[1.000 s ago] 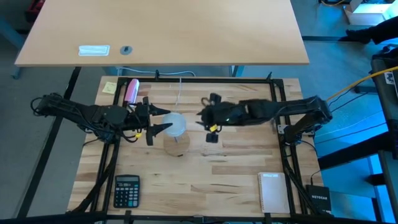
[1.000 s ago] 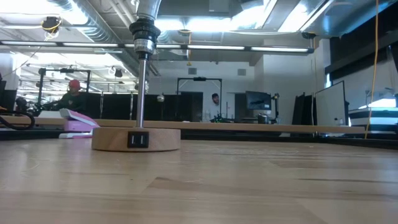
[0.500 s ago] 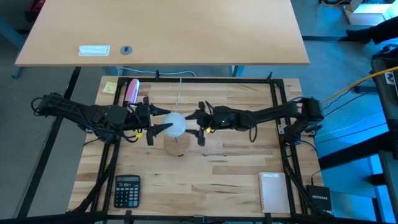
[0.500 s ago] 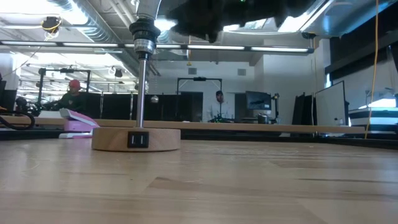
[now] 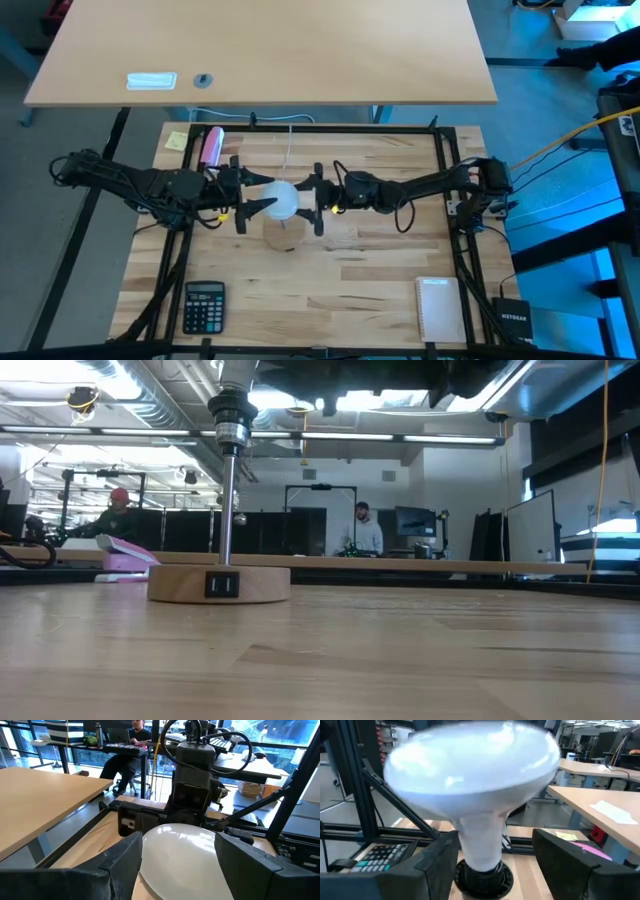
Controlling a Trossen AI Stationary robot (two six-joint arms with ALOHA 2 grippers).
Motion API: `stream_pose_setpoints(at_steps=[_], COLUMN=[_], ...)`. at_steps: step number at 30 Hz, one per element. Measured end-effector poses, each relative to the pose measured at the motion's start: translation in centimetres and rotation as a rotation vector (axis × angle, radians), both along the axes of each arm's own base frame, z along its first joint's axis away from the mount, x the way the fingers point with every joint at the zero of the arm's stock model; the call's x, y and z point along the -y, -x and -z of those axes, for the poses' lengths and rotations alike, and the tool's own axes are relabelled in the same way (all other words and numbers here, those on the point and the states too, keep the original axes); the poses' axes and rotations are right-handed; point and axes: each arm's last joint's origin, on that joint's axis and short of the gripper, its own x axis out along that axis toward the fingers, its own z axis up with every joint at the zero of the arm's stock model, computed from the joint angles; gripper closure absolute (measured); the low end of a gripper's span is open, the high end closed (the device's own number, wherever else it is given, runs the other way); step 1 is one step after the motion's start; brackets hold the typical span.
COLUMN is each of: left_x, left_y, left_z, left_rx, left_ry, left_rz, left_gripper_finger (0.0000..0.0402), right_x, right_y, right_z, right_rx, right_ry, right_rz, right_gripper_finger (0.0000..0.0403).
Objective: Screw lightbulb
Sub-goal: Insert the lightbulb into the desk lamp
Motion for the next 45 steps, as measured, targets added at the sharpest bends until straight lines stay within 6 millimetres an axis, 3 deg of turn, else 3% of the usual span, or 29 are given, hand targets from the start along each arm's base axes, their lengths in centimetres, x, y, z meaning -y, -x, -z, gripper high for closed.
stream_pose_setpoints(at_steps=[5, 10, 17, 24, 31, 34, 45], left_x=[0.0, 0.0, 0.0, 0.0, 0.0, 0.0, -0.2], left_y=[0.0, 0.0, 0.0, 0.0, 0.0, 0.0, 0.8], left_z=[0.0, 0.0, -0.1, 0.0, -0.2, -0.2, -0.6], left_rx=[0.001, 0.001, 0.005, 0.003, 0.017, 0.018, 0.036], left_ry=[0.000, 0.000, 0.000, -0.002, 0.001, 0.001, 0.000], left_rz=[0.000, 0.000, 0.001, 0.000, -0.005, -0.007, -0.003], left_gripper_finger=[0.0163, 0.0163, 0.0163, 0.0163, 0.0163, 0.0163, 0.0163], right_x=[0.0, -0.1, -0.2, -0.2, -0.2, -0.2, -0.2], right_y=[-0.3, -2.0, -2.8, -2.8, -2.8, -3.2, -4.4], right_z=[0.4, 1.3, 0.7, 0.7, 0.6, 0.1, -3.2], right_rx=[-0.008, -0.032, -0.020, -0.009, -0.004, -0.033, -0.234], right_ry=[0.000, 0.001, 0.008, 0.016, -0.022, -0.093, -0.090], right_rz=[-0.001, -0.018, -0.055, -0.049, -0.039, -0.031, 0.018], right_gripper_finger=[0.0162, 0.0164, 0.0167, 0.0250, 0.0255, 0.0255, 0.0255])
